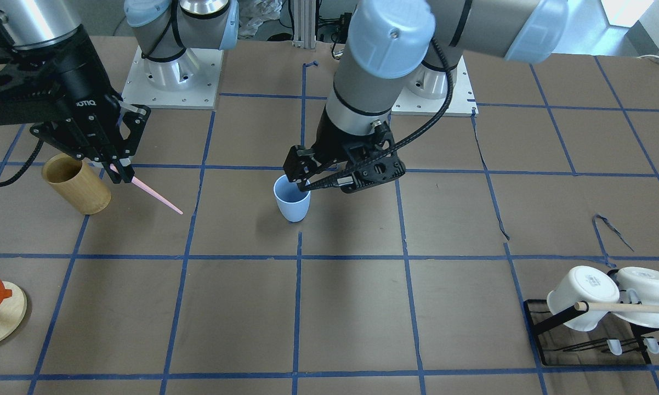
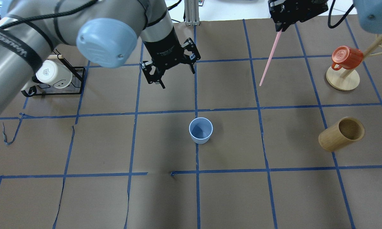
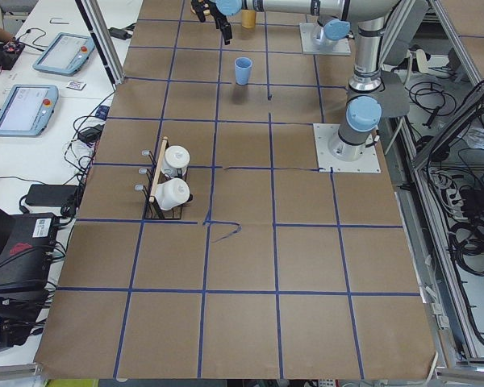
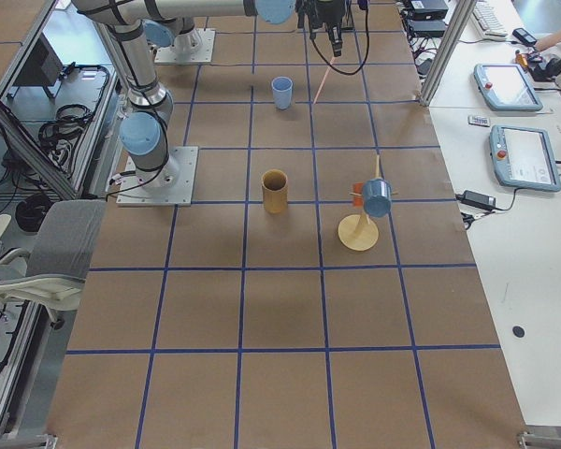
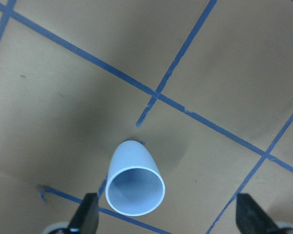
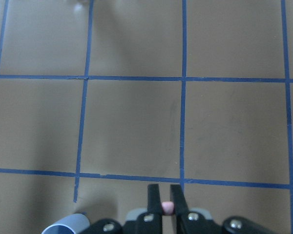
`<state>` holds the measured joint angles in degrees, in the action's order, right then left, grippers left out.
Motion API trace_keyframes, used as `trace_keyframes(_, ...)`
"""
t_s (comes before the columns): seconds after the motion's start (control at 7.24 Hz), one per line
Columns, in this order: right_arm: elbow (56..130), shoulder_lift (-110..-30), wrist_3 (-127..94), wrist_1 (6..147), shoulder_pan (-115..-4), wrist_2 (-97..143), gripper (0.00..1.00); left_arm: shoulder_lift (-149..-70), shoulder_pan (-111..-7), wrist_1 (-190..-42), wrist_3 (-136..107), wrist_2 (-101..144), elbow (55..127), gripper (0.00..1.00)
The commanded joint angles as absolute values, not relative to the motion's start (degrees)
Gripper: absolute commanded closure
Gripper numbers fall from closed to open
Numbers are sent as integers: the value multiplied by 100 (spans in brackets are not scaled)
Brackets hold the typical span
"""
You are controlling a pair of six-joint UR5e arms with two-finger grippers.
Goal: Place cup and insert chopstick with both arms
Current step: 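Release and raise the left gripper while right carries chopstick over cup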
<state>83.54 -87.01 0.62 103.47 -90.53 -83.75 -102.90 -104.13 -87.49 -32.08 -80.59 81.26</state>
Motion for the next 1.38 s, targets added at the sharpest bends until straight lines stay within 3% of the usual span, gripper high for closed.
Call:
trace_keyframes(0.0, 8419, -8710, -779, 10755, -9770, -8455, 100, -9688, -10030, -9681, -1159, -8663, 8103, 0)
trace_keyframes(0.41, 8893, -8780, -1614, 11775, -10395, -8858, 100, -9116, -9299, -9940, 490, -9270, 8567, 0)
trace_keyframes(0.69, 8912, -8754, -2168, 11777, -10957, -9498, 100, -8720, -9237, -9688, -458, -9220, 9129, 0)
trace_keyframes(1.24, 8982, -8780, -2644, 11637, -11363, -9659, 99, -8763, -9211, -8886, -421, -9202, 9115, 0)
